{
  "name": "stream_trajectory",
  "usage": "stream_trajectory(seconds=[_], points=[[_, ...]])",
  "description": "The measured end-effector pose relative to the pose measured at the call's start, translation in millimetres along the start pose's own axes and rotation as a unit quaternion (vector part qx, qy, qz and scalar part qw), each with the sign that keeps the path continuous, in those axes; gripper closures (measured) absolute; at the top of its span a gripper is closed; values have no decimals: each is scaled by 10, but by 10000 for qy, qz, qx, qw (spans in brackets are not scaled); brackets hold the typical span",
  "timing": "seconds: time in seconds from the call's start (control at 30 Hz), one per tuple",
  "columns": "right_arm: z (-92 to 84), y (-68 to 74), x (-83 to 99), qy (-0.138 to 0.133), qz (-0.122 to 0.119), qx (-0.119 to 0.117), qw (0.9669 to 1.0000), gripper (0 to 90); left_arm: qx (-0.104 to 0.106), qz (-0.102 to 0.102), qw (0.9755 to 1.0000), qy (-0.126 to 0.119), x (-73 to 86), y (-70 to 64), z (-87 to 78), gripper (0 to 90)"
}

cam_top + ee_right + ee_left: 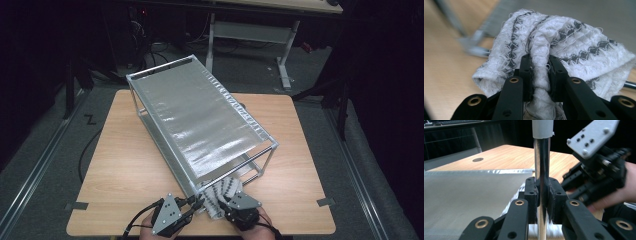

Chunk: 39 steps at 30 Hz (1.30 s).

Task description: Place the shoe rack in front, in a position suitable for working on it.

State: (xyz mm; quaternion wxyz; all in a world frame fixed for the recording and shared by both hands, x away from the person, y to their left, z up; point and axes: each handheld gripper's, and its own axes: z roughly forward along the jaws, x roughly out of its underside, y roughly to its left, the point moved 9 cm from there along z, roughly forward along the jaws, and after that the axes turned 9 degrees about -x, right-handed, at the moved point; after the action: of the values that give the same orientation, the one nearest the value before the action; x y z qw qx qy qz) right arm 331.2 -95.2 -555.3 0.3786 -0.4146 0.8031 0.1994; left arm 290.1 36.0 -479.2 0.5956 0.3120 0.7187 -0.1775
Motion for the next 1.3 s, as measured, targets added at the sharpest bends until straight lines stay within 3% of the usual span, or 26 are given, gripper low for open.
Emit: stream_trajectory(seconds=[0.17,0.37,0.67,0.83,1.0,1.07,1.3], points=[[-105,-393,80,-51,385,387,9985,755,3,36,10000,-8,3,3,-2,797],[-247,-823,184,-145,855,818,9929,755,37,11,10000,-38,6,4,-2,798],[-345,-1079,253,-204,1138,1148,9866,724,42,-8,10000,-27,14,4,-9,796],[-328,-1092,266,-164,1211,1124,9861,700,39,-3,10000,-8,23,4,-15,795],[-293,-1025,263,-108,1123,937,9892,687,41,-12,10000,7,31,3,-15,795],[-252,-916,241,-79,965,767,9923,682,43,-15,10000,7,31,3,-13,796],[-134,-541,167,0,584,290,9979,657,43,-11,10000,5,33,3,-14,796]])
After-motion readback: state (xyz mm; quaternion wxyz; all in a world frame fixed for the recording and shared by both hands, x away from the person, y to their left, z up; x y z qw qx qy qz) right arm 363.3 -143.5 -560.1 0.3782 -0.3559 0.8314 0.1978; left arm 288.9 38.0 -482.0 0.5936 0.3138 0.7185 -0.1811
